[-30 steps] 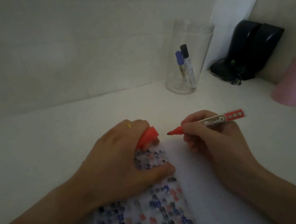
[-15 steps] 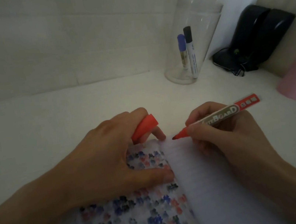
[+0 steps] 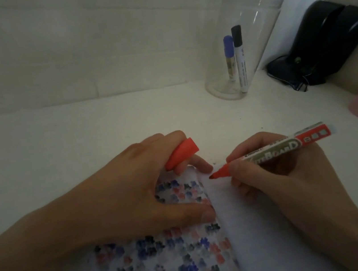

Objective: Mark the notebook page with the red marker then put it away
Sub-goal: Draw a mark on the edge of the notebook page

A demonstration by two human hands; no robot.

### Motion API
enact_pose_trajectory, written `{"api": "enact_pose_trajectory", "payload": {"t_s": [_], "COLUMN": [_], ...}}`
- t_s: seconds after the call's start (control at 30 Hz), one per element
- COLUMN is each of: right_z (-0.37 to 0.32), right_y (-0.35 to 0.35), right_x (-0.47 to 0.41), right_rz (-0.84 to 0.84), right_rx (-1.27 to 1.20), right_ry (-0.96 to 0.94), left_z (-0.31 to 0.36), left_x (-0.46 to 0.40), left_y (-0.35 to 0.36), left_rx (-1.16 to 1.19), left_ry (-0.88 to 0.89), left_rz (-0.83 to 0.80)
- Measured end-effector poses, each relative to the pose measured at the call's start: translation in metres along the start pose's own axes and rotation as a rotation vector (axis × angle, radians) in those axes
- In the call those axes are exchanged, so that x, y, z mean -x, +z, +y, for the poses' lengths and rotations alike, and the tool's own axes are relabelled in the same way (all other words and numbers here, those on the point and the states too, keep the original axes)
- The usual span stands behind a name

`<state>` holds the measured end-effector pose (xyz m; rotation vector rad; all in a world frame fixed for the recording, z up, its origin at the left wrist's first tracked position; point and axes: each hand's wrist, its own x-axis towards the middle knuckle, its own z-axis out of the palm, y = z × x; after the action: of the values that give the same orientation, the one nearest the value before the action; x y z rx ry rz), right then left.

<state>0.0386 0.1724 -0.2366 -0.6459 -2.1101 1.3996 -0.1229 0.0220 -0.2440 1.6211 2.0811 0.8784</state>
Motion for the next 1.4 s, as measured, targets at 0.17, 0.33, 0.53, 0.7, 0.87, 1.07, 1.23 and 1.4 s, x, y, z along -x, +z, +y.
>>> {"api": "enact_pose_trajectory", "payload": {"t_s": [0.17,0.33,0.53,0.7,0.87,1.07,1.23,1.4], "right_z": [0.0030,0.0029,0.0046,0.0051,0.0052,0.0057,0.0072,0.0066], "right_y": [0.0026,0.0027,0.0045,0.0023,0.0021,0.0011,0.0013,0.0016], "right_x": [0.0000,0.0010,0.0008,0.0008,0.0019,0.0026,0.0019,0.0022], "right_rz": [0.010,-0.005,0.010,0.027,0.007,0.006,0.012,0.005], "right_rx": [0.039,0.036,0.041,0.050,0.025,0.067,0.089,0.052], "right_ry": [-0.003,0.004,0.012,0.011,0.002,-0.002,-0.010,-0.021], "left_z": [0.0005,0.0004,-0.0001,0.0013,-0.0008,-0.0014,-0.0002,0.0002], "left_x": [-0.0027,-0.0033,-0.0025,-0.0026,-0.0026,-0.0022,-0.0019,-0.0019], "left_y": [-0.0002,0.0000,0.0005,0.0003,0.0009,0.0015,0.0015,0.0008], "left_rx": [0.035,0.046,0.042,0.035,0.037,0.050,0.044,0.043], "left_ry": [0.003,0.010,0.015,0.018,0.019,0.014,0.014,0.009], "left_rz": [0.017,0.022,0.030,0.030,0.035,0.029,0.035,0.029]}}
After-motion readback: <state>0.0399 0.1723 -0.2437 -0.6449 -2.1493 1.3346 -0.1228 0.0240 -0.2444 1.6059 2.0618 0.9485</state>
